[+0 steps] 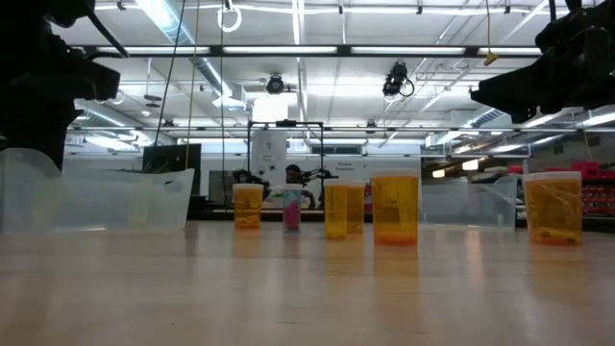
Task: Pick and place medicine bottles into bin by pill shape (circle, oval)
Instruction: Put the yellow pill bottle into the left transparent bin, then put the small blue pill bottle into the left transparent bin
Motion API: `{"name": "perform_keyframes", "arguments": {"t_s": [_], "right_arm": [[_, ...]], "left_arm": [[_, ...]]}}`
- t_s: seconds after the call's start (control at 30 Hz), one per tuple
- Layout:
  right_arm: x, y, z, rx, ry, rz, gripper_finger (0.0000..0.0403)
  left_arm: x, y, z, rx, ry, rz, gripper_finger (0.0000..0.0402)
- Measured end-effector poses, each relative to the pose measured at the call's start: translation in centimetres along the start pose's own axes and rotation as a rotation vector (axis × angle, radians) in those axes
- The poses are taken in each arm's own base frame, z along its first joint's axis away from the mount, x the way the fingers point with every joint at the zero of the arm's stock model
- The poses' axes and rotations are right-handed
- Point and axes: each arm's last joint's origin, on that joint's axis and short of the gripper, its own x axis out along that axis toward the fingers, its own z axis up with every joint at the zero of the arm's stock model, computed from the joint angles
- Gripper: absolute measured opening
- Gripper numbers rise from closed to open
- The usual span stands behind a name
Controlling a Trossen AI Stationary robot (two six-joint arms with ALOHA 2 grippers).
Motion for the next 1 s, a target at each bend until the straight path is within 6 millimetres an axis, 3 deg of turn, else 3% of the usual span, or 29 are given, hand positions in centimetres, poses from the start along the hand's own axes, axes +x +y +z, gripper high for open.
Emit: {"name": "perform_keyframes", "arguments": {"t_s": [0.33,0.67,1.0], "right_arm": [[0.0,0.0,0.0,0.000,0.000,0.000,0.0178],[0.0,0.0,0.0,0.000,0.000,0.000,0.0178],[0.0,0.0,0.0,0.000,0.000,0.000,0.0178]], "left_arm": [[0.0,0.0,0.0,0.000,0.007,0.003,0.0163],[-0.1,0.1,0.0,0.007,0.008,0.008,0.0218],[-3.0,-0.4,1.3,0.029,-0.076,0.013,0.0224]]}}
